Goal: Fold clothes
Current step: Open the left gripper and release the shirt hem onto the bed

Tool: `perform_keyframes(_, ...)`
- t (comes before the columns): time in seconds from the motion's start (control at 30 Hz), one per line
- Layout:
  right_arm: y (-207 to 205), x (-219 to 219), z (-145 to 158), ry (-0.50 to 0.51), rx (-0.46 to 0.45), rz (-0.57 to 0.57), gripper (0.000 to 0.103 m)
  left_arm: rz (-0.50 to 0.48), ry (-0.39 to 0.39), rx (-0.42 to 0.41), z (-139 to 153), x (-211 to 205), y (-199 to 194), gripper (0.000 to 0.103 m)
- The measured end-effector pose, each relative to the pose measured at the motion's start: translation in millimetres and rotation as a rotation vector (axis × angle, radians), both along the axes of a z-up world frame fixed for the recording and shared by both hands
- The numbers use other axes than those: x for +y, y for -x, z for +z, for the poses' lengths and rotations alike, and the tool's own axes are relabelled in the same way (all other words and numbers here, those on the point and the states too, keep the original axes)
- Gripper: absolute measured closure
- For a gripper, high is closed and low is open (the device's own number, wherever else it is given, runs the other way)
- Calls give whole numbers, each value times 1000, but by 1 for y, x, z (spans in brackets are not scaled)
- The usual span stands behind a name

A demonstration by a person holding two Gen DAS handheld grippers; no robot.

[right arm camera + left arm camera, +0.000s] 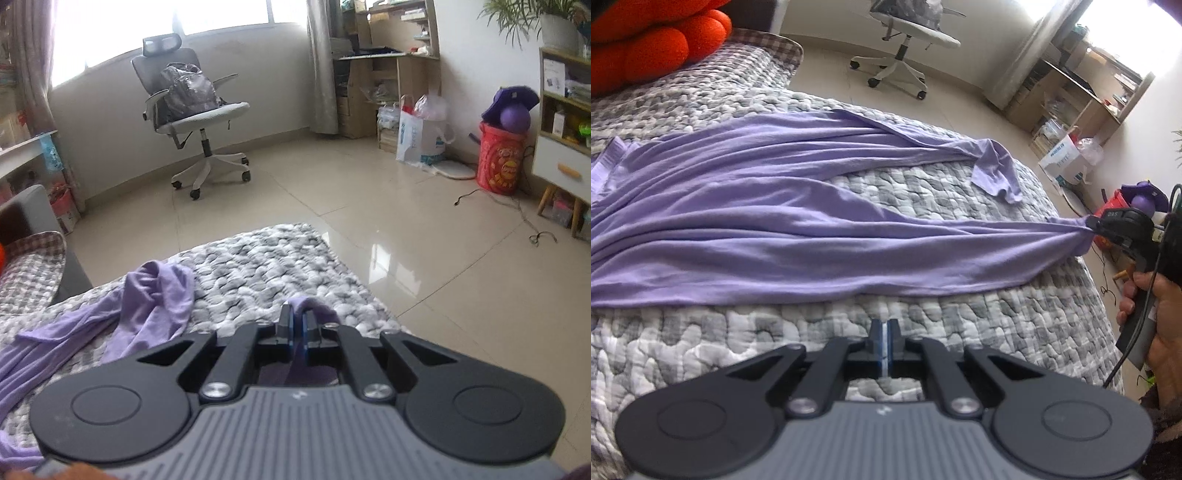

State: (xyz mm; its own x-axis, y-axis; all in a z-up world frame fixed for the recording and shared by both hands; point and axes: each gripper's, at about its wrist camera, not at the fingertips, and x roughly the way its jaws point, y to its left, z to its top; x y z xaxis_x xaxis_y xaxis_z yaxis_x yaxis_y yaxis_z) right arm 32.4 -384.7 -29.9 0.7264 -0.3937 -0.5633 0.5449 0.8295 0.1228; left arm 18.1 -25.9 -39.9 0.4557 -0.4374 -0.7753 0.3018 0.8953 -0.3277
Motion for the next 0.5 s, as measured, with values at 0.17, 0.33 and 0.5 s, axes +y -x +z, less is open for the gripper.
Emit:
perform_keyframes(0.17,-9,-5,-9,-4,21,7,98,38,-2,-10,2,6,-3,99)
perform_keyframes(0.33,-11,-4,-14,-6,46,22,89,98,10,-8,3,19,-7,85)
perform_keyframes(0.5,-5,1,-13,-43,41,72,59,160,10,-14,5,32,-11,75)
